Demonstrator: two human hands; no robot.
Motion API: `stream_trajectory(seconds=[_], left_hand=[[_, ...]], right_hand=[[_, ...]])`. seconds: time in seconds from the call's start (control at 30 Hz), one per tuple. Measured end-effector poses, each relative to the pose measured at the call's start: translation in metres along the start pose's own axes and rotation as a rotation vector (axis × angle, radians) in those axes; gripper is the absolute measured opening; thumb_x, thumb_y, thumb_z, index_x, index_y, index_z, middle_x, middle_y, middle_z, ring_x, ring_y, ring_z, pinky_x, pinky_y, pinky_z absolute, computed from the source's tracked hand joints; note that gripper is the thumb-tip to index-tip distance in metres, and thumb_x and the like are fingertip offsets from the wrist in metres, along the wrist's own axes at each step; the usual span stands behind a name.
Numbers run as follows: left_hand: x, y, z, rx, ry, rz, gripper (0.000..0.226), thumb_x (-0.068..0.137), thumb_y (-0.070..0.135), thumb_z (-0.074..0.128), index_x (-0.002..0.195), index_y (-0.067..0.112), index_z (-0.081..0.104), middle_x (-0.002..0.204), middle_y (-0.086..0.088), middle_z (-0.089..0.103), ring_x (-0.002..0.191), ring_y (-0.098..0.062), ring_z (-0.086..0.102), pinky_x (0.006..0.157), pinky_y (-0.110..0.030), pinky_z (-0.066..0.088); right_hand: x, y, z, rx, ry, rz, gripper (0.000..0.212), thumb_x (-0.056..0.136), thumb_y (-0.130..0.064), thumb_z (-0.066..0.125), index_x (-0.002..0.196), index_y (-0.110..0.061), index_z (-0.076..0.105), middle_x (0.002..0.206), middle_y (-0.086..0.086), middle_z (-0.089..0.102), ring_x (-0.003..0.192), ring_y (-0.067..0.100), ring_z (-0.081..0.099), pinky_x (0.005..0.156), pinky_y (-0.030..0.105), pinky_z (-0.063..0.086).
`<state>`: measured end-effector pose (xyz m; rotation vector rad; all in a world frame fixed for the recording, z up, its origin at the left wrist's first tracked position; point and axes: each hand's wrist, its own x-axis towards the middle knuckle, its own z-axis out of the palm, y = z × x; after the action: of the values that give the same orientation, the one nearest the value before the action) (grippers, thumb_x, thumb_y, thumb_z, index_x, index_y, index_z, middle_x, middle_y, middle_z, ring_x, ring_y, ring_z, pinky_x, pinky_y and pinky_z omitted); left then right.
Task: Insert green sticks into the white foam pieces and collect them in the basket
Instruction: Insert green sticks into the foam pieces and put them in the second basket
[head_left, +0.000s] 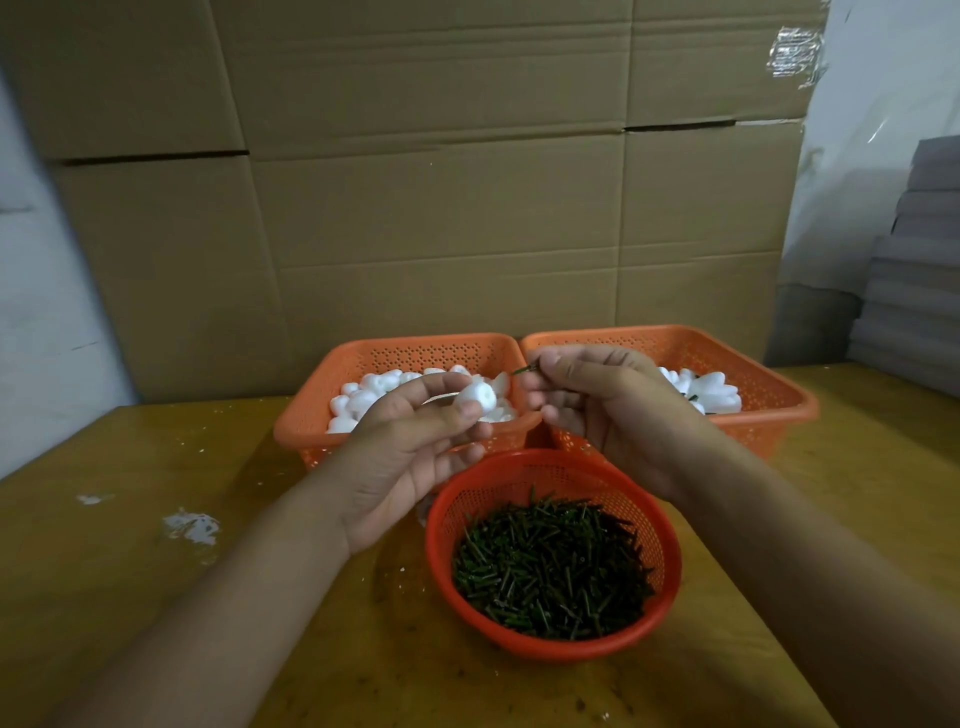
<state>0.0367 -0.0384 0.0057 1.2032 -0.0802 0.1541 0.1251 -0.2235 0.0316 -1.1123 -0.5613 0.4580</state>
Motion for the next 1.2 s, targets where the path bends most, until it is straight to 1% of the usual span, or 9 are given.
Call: stream_trajectory(seconds=[0.13, 0.3, 0.43, 0.53, 0.67, 0.8, 0.93, 1.07, 1.2], left_hand=[[0.0, -0.001, 0.0, -0.002, 0.02, 0.012, 0.036, 0.073, 0.001, 0.073, 0.106, 0.012, 0.063, 0.087, -0.007, 0.071, 0.081, -0.015, 0.071, 0.073, -0.026, 0.06], [0.001, -0.002, 0.001, -0.005, 0.049, 0.033, 0.039, 0.07, 0.0, 0.075, 0.105, 0.01, 0.063, 0.089, -0.009, 0.072, 0.081, -0.016, 0.072, 0.074, -0.027, 0.06], [0.001, -0.003, 0.002, -0.004, 0.05, 0.036, 0.039, 0.069, 0.001, 0.077, 0.105, 0.01, 0.063, 0.089, -0.008, 0.072, 0.082, -0.017, 0.072, 0.075, -0.027, 0.06], [0.0, -0.003, 0.003, 0.009, 0.048, 0.041, 0.038, 0.069, 0.002, 0.077, 0.104, 0.011, 0.064, 0.09, -0.008, 0.073, 0.082, -0.016, 0.072, 0.076, -0.027, 0.06], [0.0, -0.002, 0.004, 0.04, 0.058, 0.051, 0.038, 0.068, 0.003, 0.079, 0.102, 0.011, 0.065, 0.094, -0.009, 0.074, 0.082, -0.016, 0.073, 0.074, -0.026, 0.06], [-0.001, -0.003, 0.005, 0.063, 0.08, 0.057, 0.039, 0.067, 0.003, 0.079, 0.104, 0.01, 0.065, 0.096, -0.009, 0.073, 0.081, -0.017, 0.073, 0.074, -0.027, 0.06], [-0.001, -0.003, 0.004, 0.087, 0.099, 0.062, 0.038, 0.067, 0.005, 0.08, 0.102, 0.011, 0.067, 0.102, -0.011, 0.073, 0.083, -0.018, 0.073, 0.074, -0.028, 0.06], [-0.001, -0.004, 0.003, 0.139, 0.119, 0.079, 0.039, 0.066, 0.007, 0.082, 0.102, 0.012, 0.069, 0.102, -0.009, 0.074, 0.085, -0.018, 0.074, 0.074, -0.026, 0.06], [-0.001, -0.004, 0.003, 0.198, 0.133, 0.089, 0.039, 0.066, 0.008, 0.082, 0.103, 0.011, 0.071, 0.1, -0.005, 0.076, 0.087, -0.018, 0.074, 0.074, -0.026, 0.059]], right_hand=[[-0.001, 0.003, 0.002, -0.096, -0.005, -0.018, 0.011, 0.096, -0.003, 0.058, 0.101, 0.002, 0.066, 0.083, 0.014, 0.074, 0.067, 0.014, 0.07, 0.058, 0.019, 0.056], [-0.003, 0.005, 0.002, -0.319, 0.01, -0.052, 0.013, 0.095, -0.01, 0.062, 0.102, -0.002, 0.07, 0.085, 0.006, 0.075, 0.07, 0.009, 0.068, 0.055, 0.021, 0.051], [-0.003, 0.006, 0.002, -0.366, 0.018, -0.052, 0.017, 0.094, -0.011, 0.063, 0.105, 0.0, 0.07, 0.086, 0.005, 0.075, 0.069, 0.008, 0.066, 0.053, 0.021, 0.048], [-0.003, 0.007, 0.002, -0.393, -0.012, -0.042, 0.015, 0.093, -0.011, 0.064, 0.102, -0.003, 0.072, 0.086, 0.003, 0.075, 0.069, 0.007, 0.063, 0.054, 0.021, 0.047], [-0.003, 0.01, 0.004, -0.493, -0.049, -0.074, 0.009, 0.091, -0.012, 0.068, 0.087, -0.011, 0.075, 0.077, -0.001, 0.072, 0.066, 0.009, 0.059, 0.052, 0.02, 0.045], [-0.001, 0.012, 0.004, -0.532, -0.025, -0.107, 0.008, 0.09, -0.01, 0.069, 0.085, -0.013, 0.075, 0.06, -0.006, 0.064, 0.056, 0.006, 0.055, 0.047, 0.018, 0.043], [0.002, 0.015, 0.003, -0.537, 0.019, -0.129, 0.003, 0.088, -0.01, 0.072, 0.086, -0.009, 0.075, 0.058, 0.002, 0.059, 0.052, 0.009, 0.051, 0.045, 0.018, 0.042], [0.002, 0.016, 0.002, -0.55, 0.019, -0.144, 0.01, 0.09, -0.007, 0.068, 0.084, -0.006, 0.075, 0.069, 0.015, 0.062, 0.061, 0.021, 0.052, 0.046, 0.02, 0.042], [0.004, 0.019, 0.002, -0.6, 0.007, -0.17, 0.016, 0.092, -0.011, 0.066, 0.085, 0.002, 0.073, 0.068, 0.017, 0.061, 0.062, 0.025, 0.051, 0.047, 0.022, 0.043]])
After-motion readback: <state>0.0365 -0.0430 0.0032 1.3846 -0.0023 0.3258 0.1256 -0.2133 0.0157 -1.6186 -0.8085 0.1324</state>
